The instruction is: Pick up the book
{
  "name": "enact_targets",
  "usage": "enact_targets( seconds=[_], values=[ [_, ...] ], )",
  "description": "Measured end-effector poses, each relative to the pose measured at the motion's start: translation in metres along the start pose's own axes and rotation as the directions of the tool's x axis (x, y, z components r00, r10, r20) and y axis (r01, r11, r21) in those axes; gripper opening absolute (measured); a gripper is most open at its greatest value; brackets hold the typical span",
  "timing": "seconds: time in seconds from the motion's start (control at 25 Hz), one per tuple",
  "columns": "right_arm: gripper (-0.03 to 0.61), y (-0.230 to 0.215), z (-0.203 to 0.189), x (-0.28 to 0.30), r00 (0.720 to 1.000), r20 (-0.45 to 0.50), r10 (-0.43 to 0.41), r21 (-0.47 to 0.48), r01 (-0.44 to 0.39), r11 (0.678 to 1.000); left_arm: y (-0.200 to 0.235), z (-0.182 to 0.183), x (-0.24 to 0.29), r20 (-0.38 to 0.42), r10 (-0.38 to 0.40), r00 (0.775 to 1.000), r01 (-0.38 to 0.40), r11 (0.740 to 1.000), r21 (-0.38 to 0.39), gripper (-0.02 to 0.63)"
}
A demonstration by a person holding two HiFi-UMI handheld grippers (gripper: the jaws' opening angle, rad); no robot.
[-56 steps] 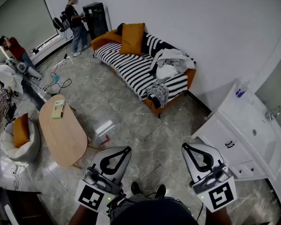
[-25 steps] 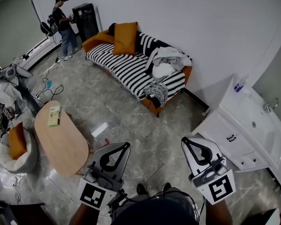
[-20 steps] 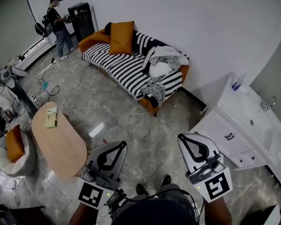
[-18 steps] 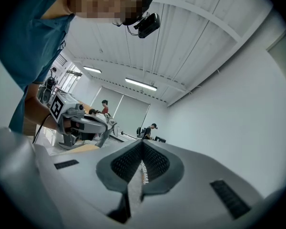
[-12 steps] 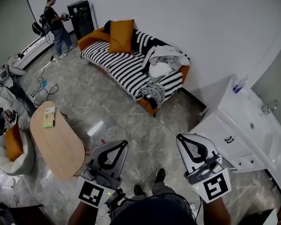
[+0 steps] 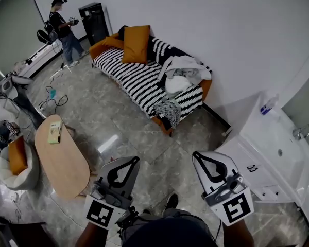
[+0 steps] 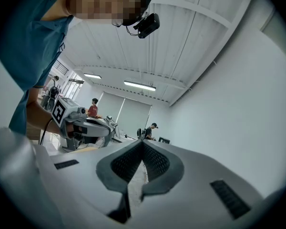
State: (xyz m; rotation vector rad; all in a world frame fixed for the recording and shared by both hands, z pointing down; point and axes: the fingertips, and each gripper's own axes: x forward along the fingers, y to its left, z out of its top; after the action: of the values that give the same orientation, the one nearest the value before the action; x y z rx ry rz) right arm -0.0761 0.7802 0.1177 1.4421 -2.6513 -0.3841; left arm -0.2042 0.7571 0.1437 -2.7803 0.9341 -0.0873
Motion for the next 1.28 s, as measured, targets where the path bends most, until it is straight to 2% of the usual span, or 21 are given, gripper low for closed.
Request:
enact_targets(
  seconds=[0.2,0.44,0.56,0.72,1.04,1.28],
  values=[
    [0.012,-0.038,-0.006,0.001,1.000,0.020,0.020,0.000,-0.020,1.000,-0.006,0.007,0.033,0.000,0.025,1.000,-0.025,1.000,0.004,0.005],
    [0.012,-0.068,-0.018,0.006,0.999,0.037,0.010,0.028,-0.011,1.000,-0.006,-0.006,0.065,-0.057,-0.014,0.998,0.015,1.000,0.027,0.005],
    [0.012,-0.071,-0.023,0.021,0.999,0.030,0.021,0.033,-0.022,0.999,0.008,-0.014,0.080,-0.054,-0.028,0.998,0.027,0.999,-0.024,0.005],
    [0.011,-0.084,-0.023,0.044,1.000,0.029,0.002,0.031,-0.003,1.000,0.030,-0.014,0.102,-0.028,-0.041,0.999,0.040,0.999,-0.028,0.005],
    [0.011,-0.103,-0.025,0.094,0.998,0.009,-0.056,0.007,0.056,0.998,0.091,-0.018,0.121,-0.002,-0.074,0.997,0.074,0.997,0.017,0.005],
    [0.012,-0.105,-0.025,0.136,0.996,-0.009,-0.085,-0.021,0.085,0.996,0.133,-0.022,0.127,0.033,-0.108,0.994,0.107,0.994,0.022,0.005]
  ],
)
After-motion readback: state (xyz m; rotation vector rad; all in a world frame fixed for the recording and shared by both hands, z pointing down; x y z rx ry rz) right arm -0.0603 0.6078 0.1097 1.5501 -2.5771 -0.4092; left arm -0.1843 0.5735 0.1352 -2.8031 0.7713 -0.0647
